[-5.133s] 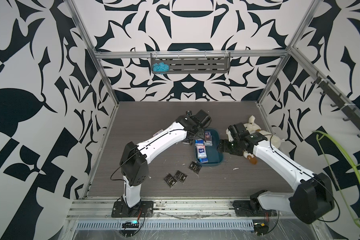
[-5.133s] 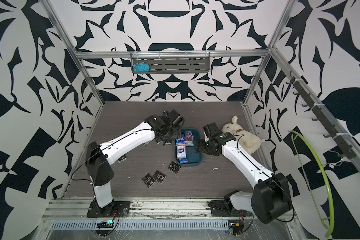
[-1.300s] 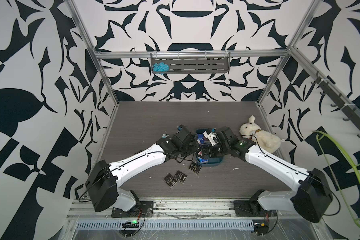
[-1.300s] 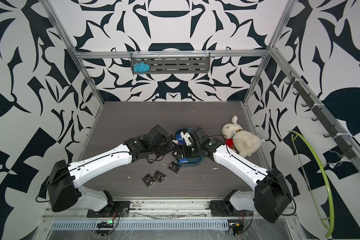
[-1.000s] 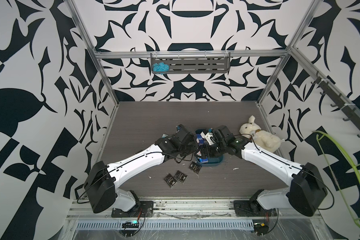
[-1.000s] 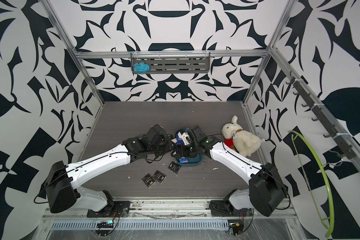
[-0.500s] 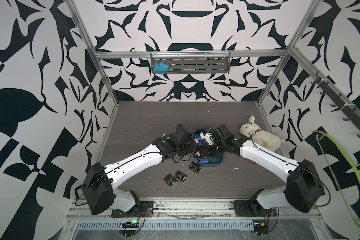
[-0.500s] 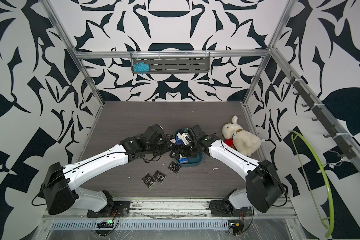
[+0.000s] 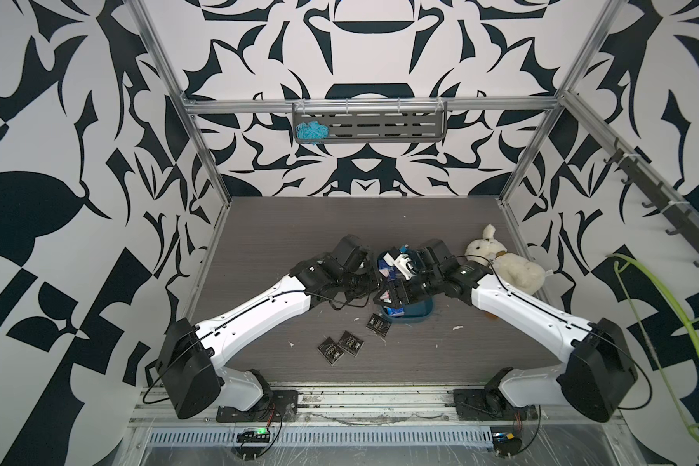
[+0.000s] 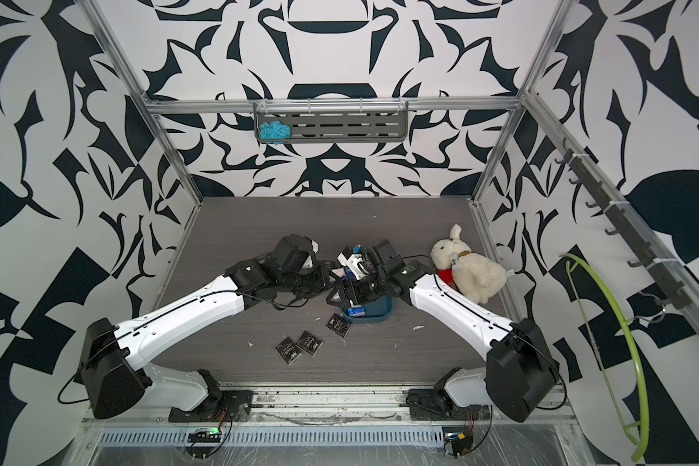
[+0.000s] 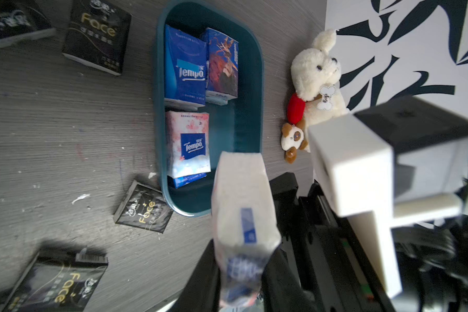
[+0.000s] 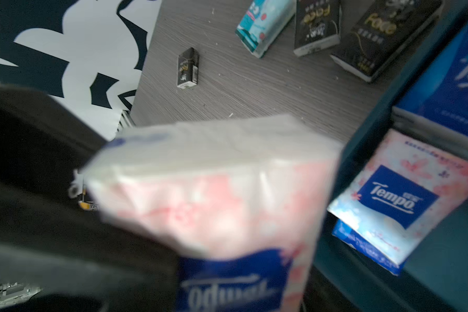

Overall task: Put the pocket tissues into the storage box
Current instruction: Pick up the pocket tissues from the center of the board.

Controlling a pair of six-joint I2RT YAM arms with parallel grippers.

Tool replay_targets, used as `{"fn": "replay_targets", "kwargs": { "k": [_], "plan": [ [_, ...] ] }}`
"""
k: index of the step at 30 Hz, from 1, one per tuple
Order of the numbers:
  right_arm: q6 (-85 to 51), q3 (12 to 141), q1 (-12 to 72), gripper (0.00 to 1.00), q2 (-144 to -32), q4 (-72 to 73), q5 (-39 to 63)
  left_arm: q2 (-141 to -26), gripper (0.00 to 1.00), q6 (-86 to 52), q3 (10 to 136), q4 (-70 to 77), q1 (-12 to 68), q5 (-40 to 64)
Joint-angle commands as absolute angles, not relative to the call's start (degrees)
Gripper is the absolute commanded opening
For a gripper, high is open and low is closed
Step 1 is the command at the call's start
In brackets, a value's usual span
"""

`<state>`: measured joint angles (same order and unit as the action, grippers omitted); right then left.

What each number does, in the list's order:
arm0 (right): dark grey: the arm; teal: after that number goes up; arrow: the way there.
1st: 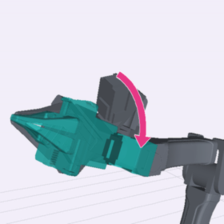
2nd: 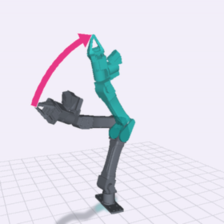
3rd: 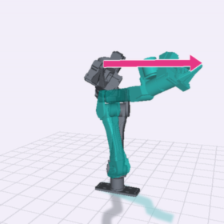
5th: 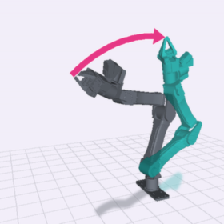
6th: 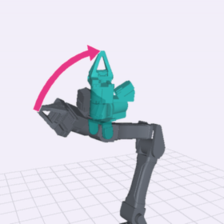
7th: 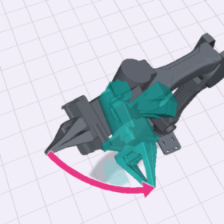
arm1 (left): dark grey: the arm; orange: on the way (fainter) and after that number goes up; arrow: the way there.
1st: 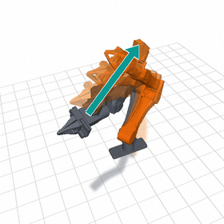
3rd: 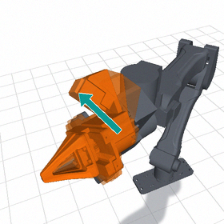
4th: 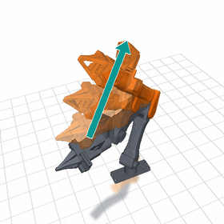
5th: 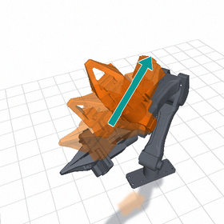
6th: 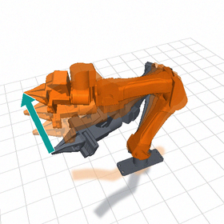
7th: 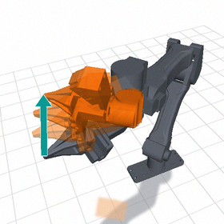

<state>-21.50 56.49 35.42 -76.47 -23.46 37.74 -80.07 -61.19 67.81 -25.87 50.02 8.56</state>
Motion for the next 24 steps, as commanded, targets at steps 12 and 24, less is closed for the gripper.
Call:
{"fn": "replay_targets", "kwargs": {
  "k": [12,24],
  "plan": [
    [-19.79,58.84,36.12,0.45,-71.85,-13.93,37.18,-81.62,0.29,-58.10,70.14,-27.79,49.57,22.40],
    [-18.82,60.28,35.91,0.38,-72.97,-19.62,27.55,-81.18,0.99,-56.28,69.96,-31.54,46.84,18.50]
  ]
}}
